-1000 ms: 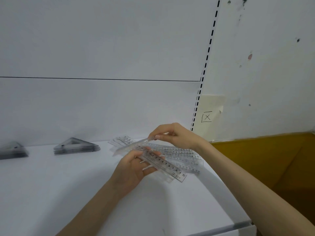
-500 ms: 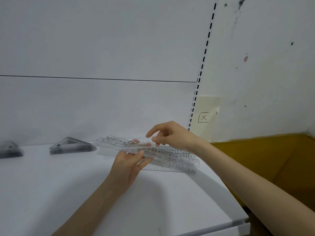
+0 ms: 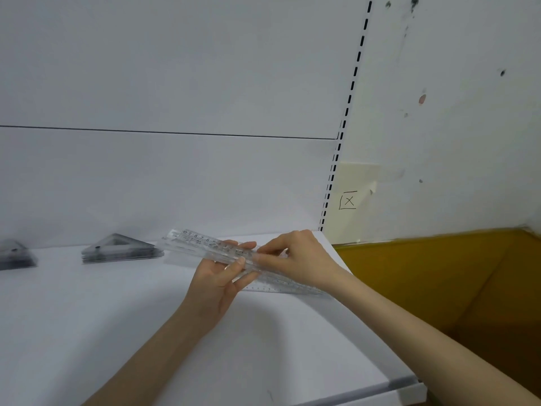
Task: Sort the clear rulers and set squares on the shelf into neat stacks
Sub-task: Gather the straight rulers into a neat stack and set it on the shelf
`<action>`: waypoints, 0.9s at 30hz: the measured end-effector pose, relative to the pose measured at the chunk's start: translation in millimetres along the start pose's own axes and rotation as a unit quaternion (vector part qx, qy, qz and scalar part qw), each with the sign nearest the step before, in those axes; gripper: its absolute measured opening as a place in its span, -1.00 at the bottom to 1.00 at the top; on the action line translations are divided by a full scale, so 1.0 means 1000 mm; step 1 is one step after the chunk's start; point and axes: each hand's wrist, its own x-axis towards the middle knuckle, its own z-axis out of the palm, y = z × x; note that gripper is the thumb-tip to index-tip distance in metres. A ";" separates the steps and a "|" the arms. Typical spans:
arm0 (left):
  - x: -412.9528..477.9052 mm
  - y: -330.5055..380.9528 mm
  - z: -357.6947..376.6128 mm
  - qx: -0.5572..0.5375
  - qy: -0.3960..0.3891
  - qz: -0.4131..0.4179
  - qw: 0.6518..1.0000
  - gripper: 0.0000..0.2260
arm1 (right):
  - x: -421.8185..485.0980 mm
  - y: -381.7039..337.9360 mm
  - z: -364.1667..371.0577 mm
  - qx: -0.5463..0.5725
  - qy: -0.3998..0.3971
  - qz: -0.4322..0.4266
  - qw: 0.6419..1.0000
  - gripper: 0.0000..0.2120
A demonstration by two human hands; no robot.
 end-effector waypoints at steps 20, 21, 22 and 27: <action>0.004 0.002 -0.004 0.058 0.087 -0.112 0.988 -0.81 | 0.001 0.085 -0.011 -0.130 -0.085 0.070 0.985 -0.63; 0.003 0.002 -0.003 0.056 0.085 -0.115 0.988 -0.82 | 0.001 0.085 -0.010 -0.121 -0.076 0.070 0.987 -0.70; 0.003 0.002 -0.002 0.054 0.082 -0.118 0.988 -0.85 | 0.002 0.087 -0.009 -0.112 -0.070 0.075 0.988 -0.75; 0.002 0.001 0.000 0.061 0.075 -0.118 0.988 -0.82 | 0.005 0.096 -0.003 -0.047 -0.045 0.112 0.992 -0.86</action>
